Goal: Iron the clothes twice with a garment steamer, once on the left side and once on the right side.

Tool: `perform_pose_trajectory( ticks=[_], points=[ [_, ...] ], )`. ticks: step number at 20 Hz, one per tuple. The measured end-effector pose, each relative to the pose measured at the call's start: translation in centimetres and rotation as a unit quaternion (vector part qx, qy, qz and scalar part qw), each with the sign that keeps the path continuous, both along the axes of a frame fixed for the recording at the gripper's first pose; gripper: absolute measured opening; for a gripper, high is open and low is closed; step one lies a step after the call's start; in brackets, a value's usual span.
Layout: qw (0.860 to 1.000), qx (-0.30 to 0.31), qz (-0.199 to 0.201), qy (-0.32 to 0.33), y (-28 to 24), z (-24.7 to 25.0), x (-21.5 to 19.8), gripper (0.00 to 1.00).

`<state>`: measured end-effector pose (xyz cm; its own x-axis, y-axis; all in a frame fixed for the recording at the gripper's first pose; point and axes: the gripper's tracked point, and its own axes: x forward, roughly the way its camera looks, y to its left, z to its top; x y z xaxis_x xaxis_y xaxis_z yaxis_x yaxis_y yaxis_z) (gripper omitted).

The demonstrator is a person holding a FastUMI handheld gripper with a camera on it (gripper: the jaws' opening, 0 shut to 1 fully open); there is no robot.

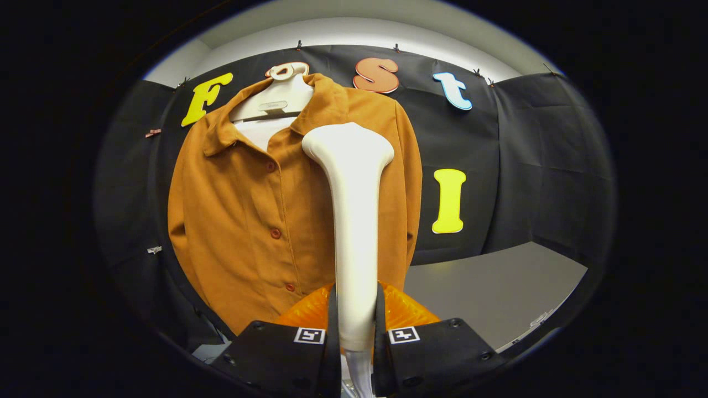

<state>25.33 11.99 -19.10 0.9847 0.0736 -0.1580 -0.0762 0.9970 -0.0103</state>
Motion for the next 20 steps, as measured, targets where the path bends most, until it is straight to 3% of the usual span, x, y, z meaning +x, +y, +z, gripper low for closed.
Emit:
perform_pose_trajectory(
  ticks=[20],
  points=[
    [0.992, -0.019, 0.010, 0.124, 0.0, -13.1, -3.2, 0.27]
  ],
)
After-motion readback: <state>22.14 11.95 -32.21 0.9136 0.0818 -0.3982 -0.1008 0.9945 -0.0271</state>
